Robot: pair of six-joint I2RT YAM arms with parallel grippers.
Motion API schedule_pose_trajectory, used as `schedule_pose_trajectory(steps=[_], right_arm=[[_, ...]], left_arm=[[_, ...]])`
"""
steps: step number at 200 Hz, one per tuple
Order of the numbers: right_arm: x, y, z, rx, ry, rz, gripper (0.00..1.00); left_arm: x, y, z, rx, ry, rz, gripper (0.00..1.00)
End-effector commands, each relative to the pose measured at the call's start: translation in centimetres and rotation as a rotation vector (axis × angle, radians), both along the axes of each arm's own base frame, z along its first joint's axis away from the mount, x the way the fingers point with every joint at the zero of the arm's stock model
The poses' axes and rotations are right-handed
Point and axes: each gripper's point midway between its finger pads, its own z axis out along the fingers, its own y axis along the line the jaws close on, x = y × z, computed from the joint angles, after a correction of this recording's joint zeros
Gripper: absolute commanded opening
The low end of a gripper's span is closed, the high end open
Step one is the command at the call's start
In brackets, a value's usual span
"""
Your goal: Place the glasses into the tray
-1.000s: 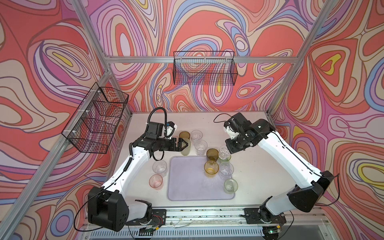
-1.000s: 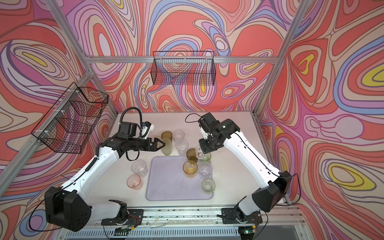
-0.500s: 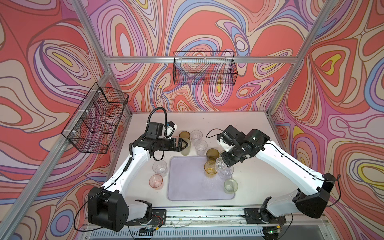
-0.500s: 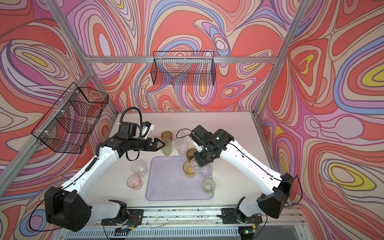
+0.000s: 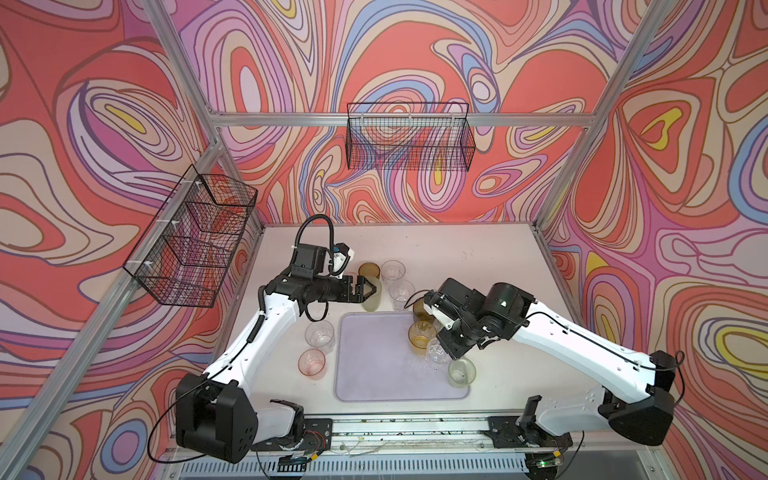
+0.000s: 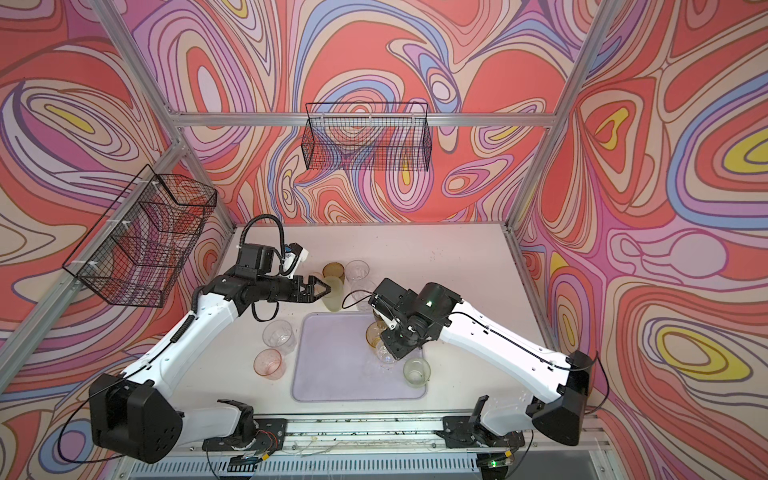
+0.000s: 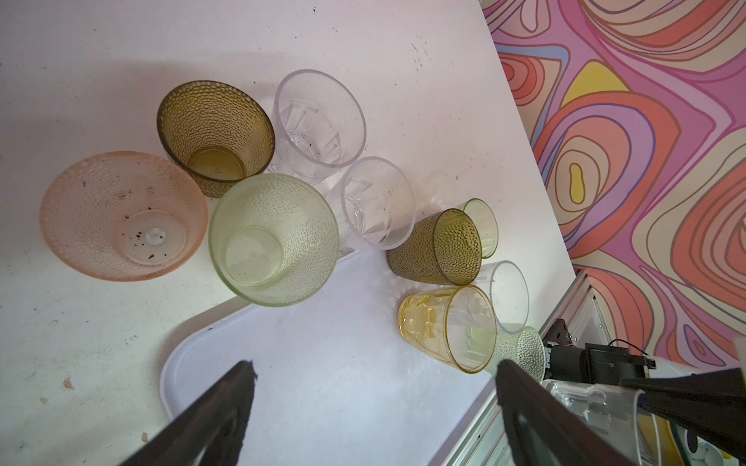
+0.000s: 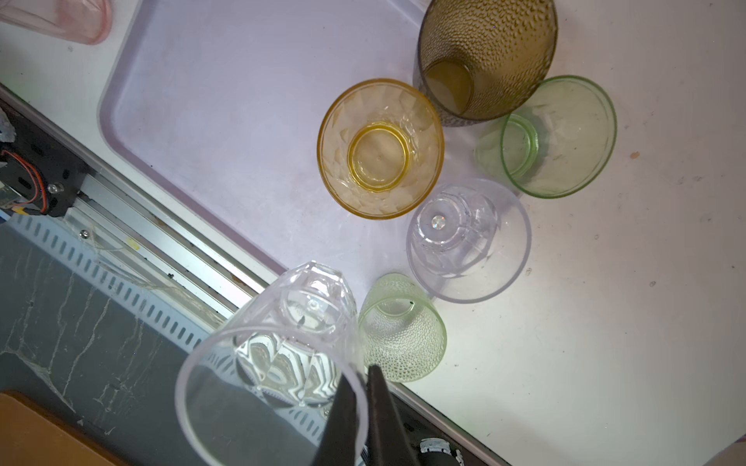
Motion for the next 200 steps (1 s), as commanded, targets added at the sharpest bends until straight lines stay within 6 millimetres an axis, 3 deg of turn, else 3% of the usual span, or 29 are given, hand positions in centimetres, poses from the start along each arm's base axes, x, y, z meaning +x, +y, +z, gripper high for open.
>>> schedule_pose_trajectory(steps=[1,149,200], right_arm=[[-0.4,0.6,-0.4,0.012,-0.019,0.012,0.0],[-1.6,1.4,-6.5,-0.083,-0.004,0.092,0.0],[-1.7,1.8,-7.4,-0.072,0.008,0.073,0.0]], left_arm=[[0.1,-0.2,0.2,-0.008,-0.016,-0.011,0.96],[0.2,-0.1,0.0,0.004,-0.014,-0.008,0.96],[0.2,-0.1,-0.1,0.005,-0.011,-0.007,0.96]])
